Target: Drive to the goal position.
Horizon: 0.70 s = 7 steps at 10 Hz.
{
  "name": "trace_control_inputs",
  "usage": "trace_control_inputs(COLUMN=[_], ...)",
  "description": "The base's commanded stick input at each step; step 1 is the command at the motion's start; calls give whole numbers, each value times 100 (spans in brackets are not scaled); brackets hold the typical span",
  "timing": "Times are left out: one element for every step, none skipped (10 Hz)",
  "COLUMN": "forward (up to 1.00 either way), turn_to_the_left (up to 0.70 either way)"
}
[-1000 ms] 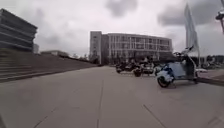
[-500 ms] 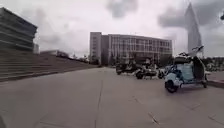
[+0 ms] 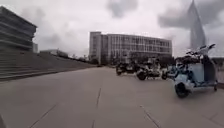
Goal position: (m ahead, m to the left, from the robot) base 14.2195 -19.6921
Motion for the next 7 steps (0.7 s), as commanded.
trace_control_inputs(forward=[70, 70, 70, 70, 70, 70, 70], turn_to_the_left=[19, 15, 7, 5, 5, 5, 5])
